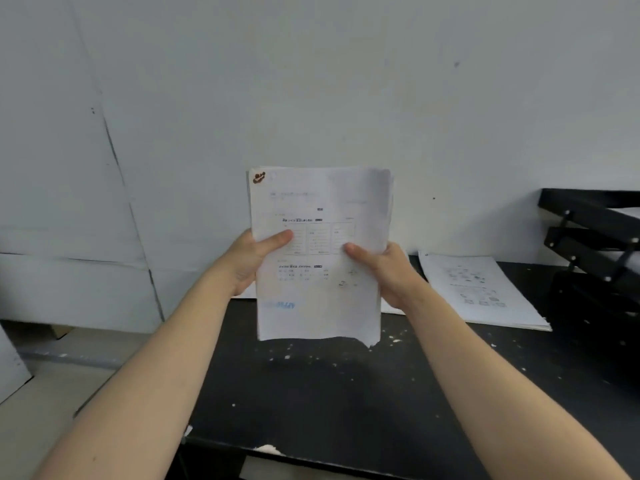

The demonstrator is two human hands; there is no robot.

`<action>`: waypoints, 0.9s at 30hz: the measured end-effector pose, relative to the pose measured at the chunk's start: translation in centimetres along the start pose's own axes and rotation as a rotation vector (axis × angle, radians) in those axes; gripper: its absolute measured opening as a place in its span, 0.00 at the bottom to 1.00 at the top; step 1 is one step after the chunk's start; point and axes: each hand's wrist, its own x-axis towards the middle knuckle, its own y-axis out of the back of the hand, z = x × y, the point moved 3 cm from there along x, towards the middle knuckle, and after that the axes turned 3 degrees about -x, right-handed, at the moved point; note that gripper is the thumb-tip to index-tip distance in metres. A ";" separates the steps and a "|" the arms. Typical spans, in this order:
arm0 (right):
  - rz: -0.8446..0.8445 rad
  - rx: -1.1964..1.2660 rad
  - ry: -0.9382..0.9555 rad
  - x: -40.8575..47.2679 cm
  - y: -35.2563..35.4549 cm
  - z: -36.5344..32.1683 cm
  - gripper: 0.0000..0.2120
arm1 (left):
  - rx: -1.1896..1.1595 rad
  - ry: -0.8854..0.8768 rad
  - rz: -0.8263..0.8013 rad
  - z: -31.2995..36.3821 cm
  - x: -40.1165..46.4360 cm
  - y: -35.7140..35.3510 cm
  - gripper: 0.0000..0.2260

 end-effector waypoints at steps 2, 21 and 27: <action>0.030 -0.052 0.036 -0.4 2.7 -1.2 0.11 | 0.051 -0.022 -0.034 -0.1 0.8 -2.7 0.18; 0.080 -0.099 0.109 -2.4 10.3 -0.1 0.17 | 0.076 -0.064 0.019 -4.6 3.1 -8.7 0.12; 0.141 -0.099 0.078 -1.9 10.3 0.7 0.16 | 0.040 -0.046 0.019 -5.1 3.3 -8.7 0.12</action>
